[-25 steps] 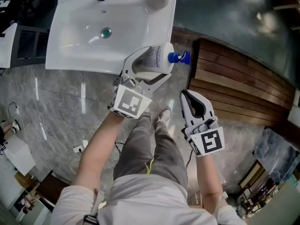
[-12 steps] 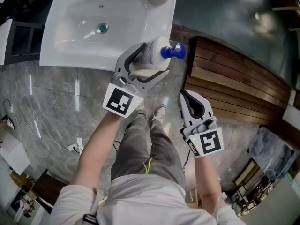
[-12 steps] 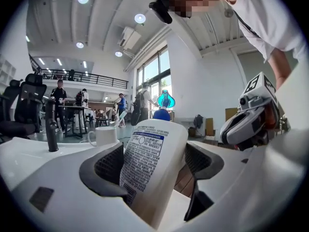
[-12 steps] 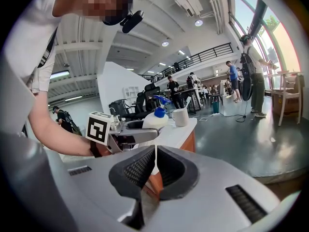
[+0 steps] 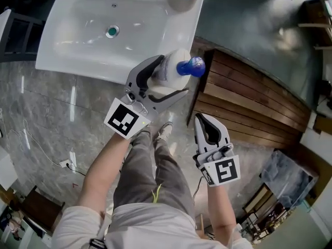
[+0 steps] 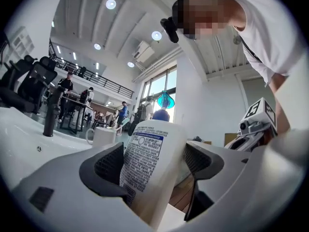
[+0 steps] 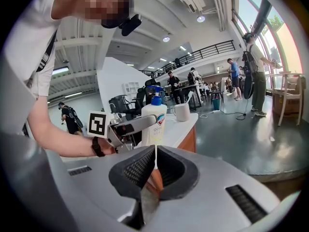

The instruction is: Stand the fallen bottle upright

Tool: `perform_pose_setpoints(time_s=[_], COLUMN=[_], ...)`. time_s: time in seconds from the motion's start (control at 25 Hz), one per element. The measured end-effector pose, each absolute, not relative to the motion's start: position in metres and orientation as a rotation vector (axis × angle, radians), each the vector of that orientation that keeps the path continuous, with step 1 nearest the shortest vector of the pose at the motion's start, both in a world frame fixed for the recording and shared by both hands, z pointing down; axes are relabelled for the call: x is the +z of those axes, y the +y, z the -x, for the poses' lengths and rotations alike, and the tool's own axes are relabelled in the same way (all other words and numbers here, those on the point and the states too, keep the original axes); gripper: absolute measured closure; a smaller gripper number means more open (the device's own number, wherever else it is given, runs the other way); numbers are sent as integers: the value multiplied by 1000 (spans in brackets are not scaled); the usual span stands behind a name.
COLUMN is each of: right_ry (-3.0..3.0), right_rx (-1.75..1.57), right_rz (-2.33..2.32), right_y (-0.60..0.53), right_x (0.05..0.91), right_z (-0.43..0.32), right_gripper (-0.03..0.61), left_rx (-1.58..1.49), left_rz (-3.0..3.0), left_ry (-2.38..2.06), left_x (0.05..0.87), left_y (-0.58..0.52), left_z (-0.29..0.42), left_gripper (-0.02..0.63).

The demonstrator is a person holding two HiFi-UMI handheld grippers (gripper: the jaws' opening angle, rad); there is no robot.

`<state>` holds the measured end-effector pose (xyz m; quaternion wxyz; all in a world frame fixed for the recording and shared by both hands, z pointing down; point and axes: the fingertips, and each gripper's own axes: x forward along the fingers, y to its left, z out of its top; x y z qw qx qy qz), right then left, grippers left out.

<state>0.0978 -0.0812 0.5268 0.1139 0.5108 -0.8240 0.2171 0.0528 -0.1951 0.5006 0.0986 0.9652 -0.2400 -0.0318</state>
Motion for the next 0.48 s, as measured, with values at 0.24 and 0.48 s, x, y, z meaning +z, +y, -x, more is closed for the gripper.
perform_pose_setpoints(time_s=[0.24,0.48], right_ry=[-2428,-2432], right_rx=[610,602], right_rz=[-1488,-1492], right_y=[-87,-91], right_x=[523,522], right_z=[-89,-81], right_gripper=[540,540], left_rx=[-233,-324], left_rz=[-2792,-2762], left_ry=[-670,-595], left_x=[494,493], left_y=[-199,-198], left_z=[-47,-41], left_gripper=[190,190])
